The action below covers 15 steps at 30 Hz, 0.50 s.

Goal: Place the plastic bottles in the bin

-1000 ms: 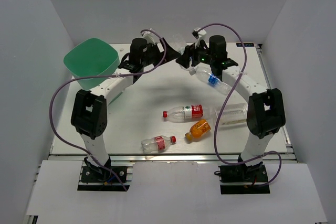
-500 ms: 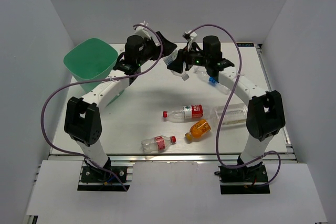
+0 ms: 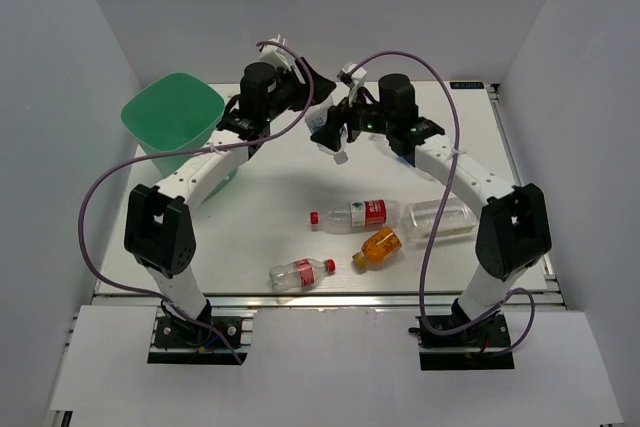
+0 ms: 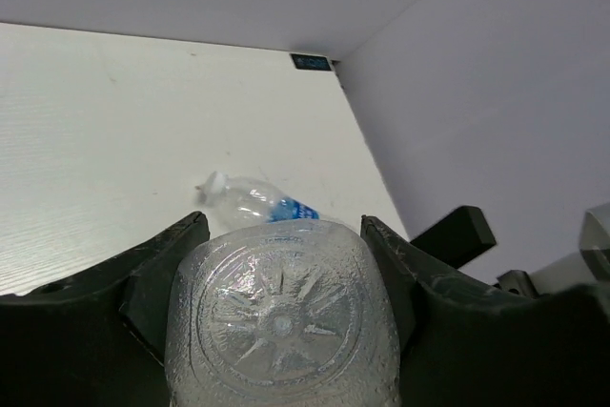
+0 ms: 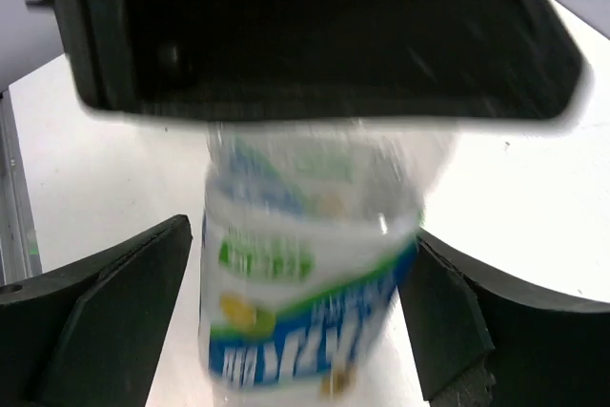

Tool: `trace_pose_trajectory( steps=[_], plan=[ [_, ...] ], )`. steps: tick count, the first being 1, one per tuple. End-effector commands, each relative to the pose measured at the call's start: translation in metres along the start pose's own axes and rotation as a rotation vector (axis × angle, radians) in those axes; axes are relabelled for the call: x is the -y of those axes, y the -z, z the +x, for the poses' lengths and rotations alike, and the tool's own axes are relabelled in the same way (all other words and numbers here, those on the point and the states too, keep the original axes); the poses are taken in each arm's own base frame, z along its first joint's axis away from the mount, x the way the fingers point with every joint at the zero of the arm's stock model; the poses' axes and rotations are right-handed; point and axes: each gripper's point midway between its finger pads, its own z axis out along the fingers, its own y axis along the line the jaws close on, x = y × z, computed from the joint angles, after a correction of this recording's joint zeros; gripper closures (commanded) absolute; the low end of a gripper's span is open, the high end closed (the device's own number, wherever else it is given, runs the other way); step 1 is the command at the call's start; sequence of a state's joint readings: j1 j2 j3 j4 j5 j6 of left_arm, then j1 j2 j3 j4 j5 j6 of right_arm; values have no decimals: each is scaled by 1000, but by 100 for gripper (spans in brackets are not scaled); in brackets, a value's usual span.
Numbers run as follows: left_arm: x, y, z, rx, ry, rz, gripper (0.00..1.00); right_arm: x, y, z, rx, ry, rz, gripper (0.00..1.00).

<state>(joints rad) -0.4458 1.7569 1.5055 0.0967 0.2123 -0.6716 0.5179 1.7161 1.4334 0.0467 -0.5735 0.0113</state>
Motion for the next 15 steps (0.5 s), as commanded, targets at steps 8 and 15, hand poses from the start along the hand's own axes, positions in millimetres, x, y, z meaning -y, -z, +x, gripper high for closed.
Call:
trace_pose_trajectory(
  steps=[8,15],
  plan=[
    [-32,105,-185,322,-97,-269,87,72,76,17,-58,68,250,11],
    [-67,208,-253,467,-286,-629,74,178,145,103,-384,156,401,11]
  ],
)
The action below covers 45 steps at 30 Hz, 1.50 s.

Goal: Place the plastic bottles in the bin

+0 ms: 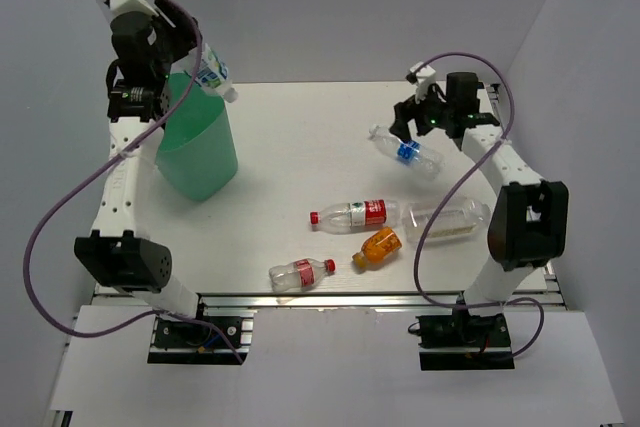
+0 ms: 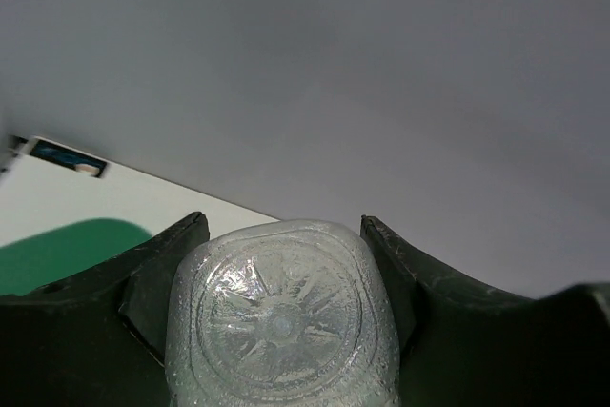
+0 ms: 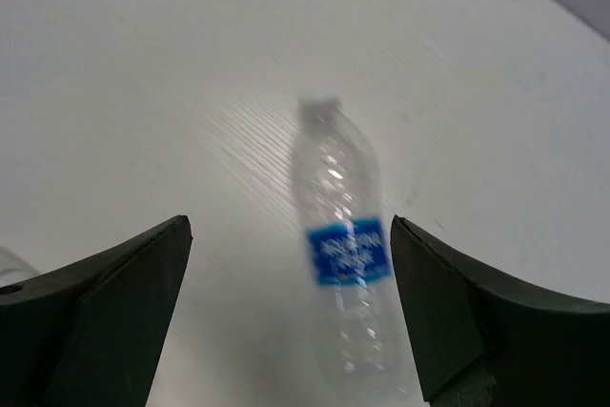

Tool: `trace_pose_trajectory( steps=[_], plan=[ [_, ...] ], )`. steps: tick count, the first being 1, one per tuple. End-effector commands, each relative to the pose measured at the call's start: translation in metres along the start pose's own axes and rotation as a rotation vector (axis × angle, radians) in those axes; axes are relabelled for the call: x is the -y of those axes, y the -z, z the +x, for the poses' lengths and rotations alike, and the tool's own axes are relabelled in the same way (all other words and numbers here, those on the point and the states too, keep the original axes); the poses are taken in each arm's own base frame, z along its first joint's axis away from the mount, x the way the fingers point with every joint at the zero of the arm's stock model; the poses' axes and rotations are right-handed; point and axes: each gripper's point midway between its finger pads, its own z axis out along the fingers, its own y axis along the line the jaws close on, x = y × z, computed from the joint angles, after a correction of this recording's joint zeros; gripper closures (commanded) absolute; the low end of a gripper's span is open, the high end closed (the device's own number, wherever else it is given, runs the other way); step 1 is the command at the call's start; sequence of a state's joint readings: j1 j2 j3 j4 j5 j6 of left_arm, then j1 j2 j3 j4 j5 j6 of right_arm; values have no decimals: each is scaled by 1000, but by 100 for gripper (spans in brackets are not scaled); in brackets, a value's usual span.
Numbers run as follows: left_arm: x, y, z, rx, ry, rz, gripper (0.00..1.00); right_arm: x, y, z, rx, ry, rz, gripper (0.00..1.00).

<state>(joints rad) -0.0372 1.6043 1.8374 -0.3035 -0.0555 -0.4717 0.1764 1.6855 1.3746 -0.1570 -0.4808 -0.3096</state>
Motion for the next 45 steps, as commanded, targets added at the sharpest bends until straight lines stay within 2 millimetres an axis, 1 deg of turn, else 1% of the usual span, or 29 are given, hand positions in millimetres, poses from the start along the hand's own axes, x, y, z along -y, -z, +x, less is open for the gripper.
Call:
trace_pose_trajectory(
  steps=[1,3,4,7,8,10,13,15,16,18,19,21,22,25,26,27,28,29,30,32,33,34,35,36,39,41,42,44,45],
  plan=[
    [-13,53,-45,76,-138,-149,72,44,-1,79,-277,111,38,11],
    [-44,67,-52,101,-176,-294,72,62,2,96,-379,140,46,11],
    [-55,72,-52,105,-179,-350,72,71,-4,118,-450,130,60,11],
    [-85,89,-52,126,-197,-505,70,91,-11,141,-517,160,97,11],
    [-97,92,-44,123,-205,-556,69,92,-14,145,-523,173,97,11],
    [-115,102,-51,171,-212,-670,68,98,-20,156,-539,184,111,11],
    [-128,94,-39,128,-231,-716,68,103,-28,165,-546,174,127,11],
    [-132,87,-27,93,-237,-720,53,104,-31,171,-550,169,130,11],
    [-135,82,-18,72,-242,-722,41,104,-32,179,-563,160,136,11],
    [-140,79,-5,49,-236,-726,9,105,-35,183,-562,157,138,11],
    [-138,77,-1,37,-232,-708,2,105,-37,183,-558,151,137,16],
    [-134,74,0,33,-223,-677,2,104,-37,178,-548,145,132,24],
    [-125,71,-3,30,-214,-634,2,101,-37,167,-515,146,120,39],
    [-106,68,-18,46,-192,-551,2,98,-31,124,-401,147,128,65],
    [-95,66,-18,34,-177,-494,2,96,-29,115,-374,137,129,65],
    [-86,64,-19,29,-163,-449,2,90,-23,89,-301,150,118,65],
    [-77,62,-20,26,-152,-402,2,85,-20,76,-259,151,107,64],
    [-58,60,-18,12,-123,-303,2,78,-16,65,-224,151,89,64],
    [-47,58,-16,0,-112,-243,2,61,-10,39,-143,150,36,63],
    [-25,52,-5,-22,-54,-125,2,39,-3,15,-69,143,-37,64],
    [-3,51,7,-66,-38,-10,2,20,5,-2,-15,131,-92,63],
    [8,49,15,-81,-23,39,2,2,6,-12,10,138,-135,63],
    [35,48,33,-113,-8,124,2,-8,8,-18,31,139,-155,63],
    [47,42,51,-150,-12,157,2,-31,10,-26,56,122,-194,63],
    [98,37,91,-220,-10,274,2,-64,10,-51,109,131,-225,63],
    [129,38,104,-236,29,370,2,-81,8,-63,125,89,-250,62],
    [137,37,109,-246,44,400,2,-96,4,-68,128,83,-281,62],
    [154,37,113,-245,104,461,2,-106,-1,-82,135,24,-305,63],
    [155,37,124,-261,116,473,2,-116,-3,-88,139,12,-328,63]
  ],
)
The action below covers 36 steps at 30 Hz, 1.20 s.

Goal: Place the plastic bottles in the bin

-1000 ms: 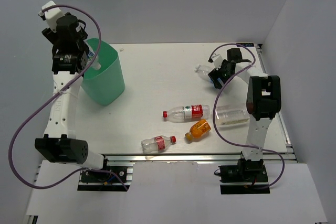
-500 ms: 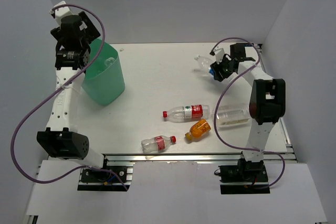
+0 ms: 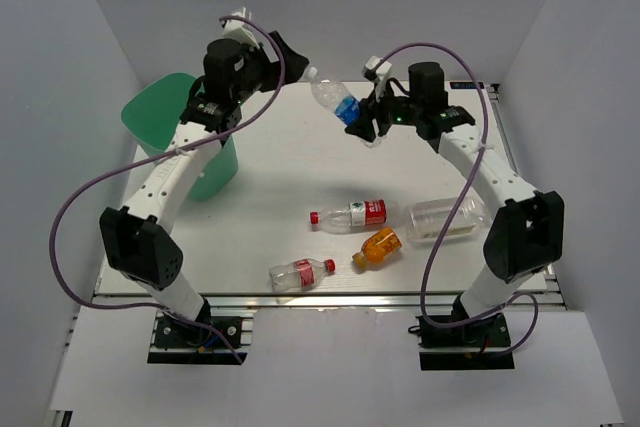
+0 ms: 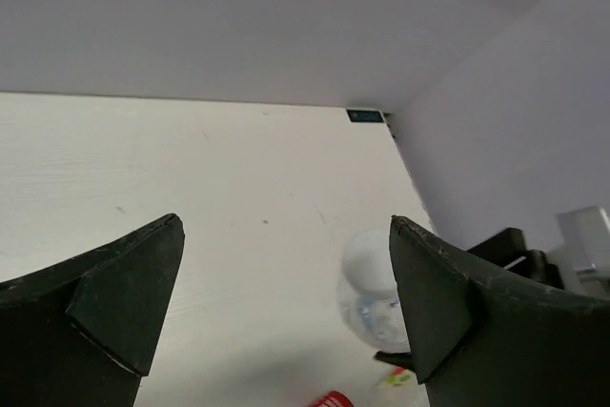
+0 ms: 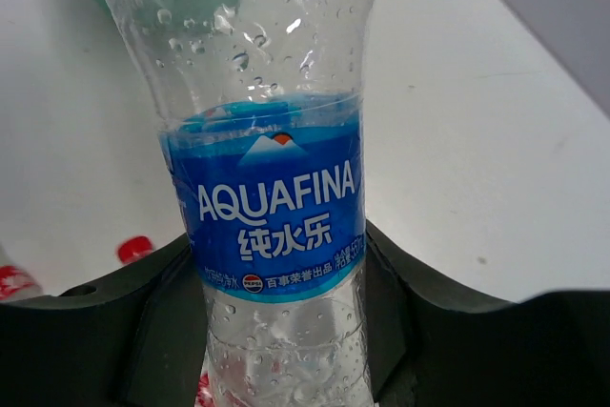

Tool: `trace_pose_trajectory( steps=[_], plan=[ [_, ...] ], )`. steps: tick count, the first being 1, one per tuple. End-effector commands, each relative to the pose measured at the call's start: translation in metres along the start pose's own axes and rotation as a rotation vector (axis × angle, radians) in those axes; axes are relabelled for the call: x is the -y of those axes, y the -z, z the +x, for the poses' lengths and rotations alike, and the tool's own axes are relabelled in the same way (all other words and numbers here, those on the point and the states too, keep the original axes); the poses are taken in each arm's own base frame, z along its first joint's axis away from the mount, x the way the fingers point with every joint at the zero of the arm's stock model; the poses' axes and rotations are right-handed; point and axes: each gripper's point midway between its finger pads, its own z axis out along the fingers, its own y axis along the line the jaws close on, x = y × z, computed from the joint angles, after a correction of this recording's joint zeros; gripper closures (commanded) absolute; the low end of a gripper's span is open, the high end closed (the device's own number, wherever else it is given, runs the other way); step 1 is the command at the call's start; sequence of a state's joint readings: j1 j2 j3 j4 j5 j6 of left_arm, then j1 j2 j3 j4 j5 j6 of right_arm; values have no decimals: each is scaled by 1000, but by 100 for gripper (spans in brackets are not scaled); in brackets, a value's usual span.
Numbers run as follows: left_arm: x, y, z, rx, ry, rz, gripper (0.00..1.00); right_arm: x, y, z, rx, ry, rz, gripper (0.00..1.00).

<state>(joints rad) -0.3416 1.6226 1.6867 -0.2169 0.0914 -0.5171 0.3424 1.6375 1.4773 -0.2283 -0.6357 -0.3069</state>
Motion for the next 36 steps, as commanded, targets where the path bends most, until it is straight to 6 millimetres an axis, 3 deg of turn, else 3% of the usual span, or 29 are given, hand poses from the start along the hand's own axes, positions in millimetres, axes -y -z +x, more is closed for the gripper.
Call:
trace_pose_trajectory(
  steps=[1,8,11,14,15,18,19,20,22,26,27,29,30,31,32,33,34,36],
  plan=[
    [32,0,-7,48,81,161,2,-14,-13,-31,58,-113,-52,64],
    [29,-14,22,-22,106,166,2,-36,-33,-60,111,-136,-125,65],
    [31,-19,27,-32,117,184,2,-54,-34,-69,136,-121,-229,65],
    [33,-21,31,-43,128,207,27,-57,-40,-76,158,-112,-231,59],
    [38,-21,26,-21,128,233,46,-55,-41,-76,157,-116,-218,59],
    [43,-19,29,-35,142,266,68,-51,-48,-76,154,-143,-199,51],
    [44,-18,28,-35,130,265,80,-49,-49,-75,151,-157,-196,40],
    [41,-19,23,-21,119,240,89,-50,-50,-74,149,-159,-198,11],
    [30,-17,22,-32,92,169,100,-49,-47,-73,147,-162,-186,11],
    [17,-2,-32,62,35,56,100,-55,-35,-60,127,-98,-182,11],
    [-4,4,-45,71,33,-9,100,-59,-32,-53,111,-71,-189,11],
    [-12,26,-87,140,18,-34,100,-69,-20,-20,24,40,-219,11],
    [-36,39,-105,156,21,-92,100,-73,-15,-5,-18,79,-239,11],
    [-38,56,-121,185,3,-106,100,-80,-9,15,-47,215,-290,11],
    [-43,72,-133,200,-12,-153,100,-93,1,44,-141,188,-342,11],
    [-52,84,-143,228,-31,-216,100,-95,5,59,-184,192,-349,11],
    [-60,111,-163,310,-75,-324,100,-93,8,78,-250,182,-329,11],
    [-66,139,-171,337,-125,-413,100,-92,14,98,-324,159,-311,11]
  ],
)
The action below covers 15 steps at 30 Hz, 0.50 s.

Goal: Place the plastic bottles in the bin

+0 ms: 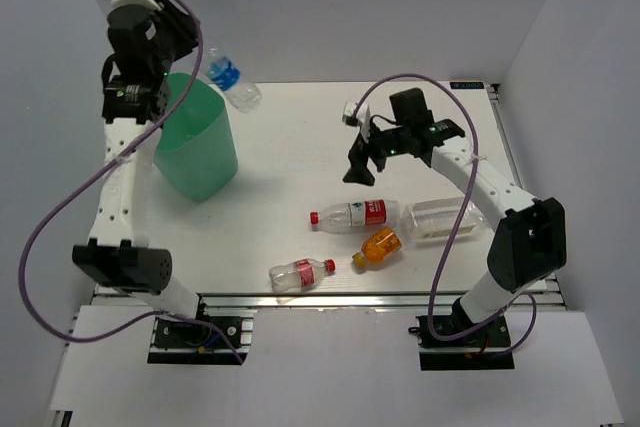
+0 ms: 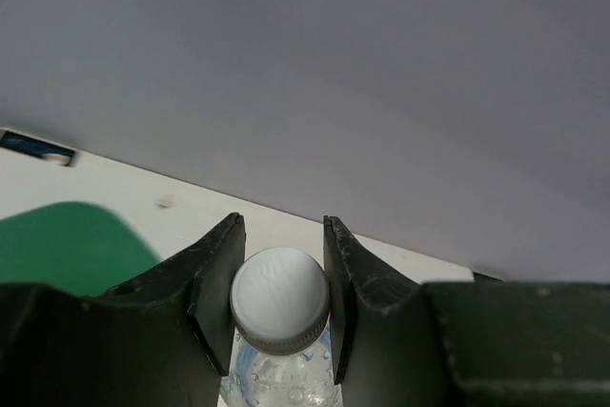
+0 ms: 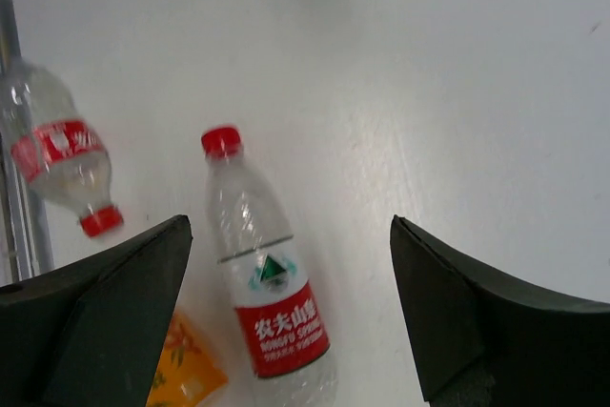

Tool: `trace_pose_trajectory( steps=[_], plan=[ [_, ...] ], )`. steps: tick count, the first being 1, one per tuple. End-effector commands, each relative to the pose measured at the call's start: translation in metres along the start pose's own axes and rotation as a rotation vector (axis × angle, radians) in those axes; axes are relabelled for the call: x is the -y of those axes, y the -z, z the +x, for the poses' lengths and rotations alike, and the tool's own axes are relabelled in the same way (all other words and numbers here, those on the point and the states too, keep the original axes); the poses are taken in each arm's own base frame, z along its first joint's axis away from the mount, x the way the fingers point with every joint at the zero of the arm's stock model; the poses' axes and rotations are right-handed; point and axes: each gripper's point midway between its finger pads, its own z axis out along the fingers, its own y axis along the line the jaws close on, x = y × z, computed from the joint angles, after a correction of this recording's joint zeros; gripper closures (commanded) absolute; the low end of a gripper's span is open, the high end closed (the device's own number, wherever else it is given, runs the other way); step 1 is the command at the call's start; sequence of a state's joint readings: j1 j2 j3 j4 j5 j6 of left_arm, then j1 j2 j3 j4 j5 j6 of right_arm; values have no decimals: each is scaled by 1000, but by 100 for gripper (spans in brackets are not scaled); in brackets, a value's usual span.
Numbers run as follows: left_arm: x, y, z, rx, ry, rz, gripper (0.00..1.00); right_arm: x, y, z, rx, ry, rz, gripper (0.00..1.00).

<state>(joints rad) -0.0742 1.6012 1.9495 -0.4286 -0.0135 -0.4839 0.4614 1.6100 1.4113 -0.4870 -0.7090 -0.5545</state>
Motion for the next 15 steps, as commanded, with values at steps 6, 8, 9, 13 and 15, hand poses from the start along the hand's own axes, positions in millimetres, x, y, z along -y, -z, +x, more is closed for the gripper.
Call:
trace_pose_trajectory(
  steps=[6,8,9,13,15],
  plan=[
    [-66,143,-89,272,-146,-500,100,-1,11,74,-192,42,154,11],
    [-99,154,-78,280,-170,-675,100,-7,16,79,-181,55,199,11],
    [-108,156,-75,282,-180,-725,100,-6,21,69,-140,74,237,11],
    [-141,150,-60,289,-229,-920,100,-11,32,68,-108,102,302,11],
    [-147,135,-52,287,-245,-935,100,-15,36,73,-108,132,311,11]
  ],
)
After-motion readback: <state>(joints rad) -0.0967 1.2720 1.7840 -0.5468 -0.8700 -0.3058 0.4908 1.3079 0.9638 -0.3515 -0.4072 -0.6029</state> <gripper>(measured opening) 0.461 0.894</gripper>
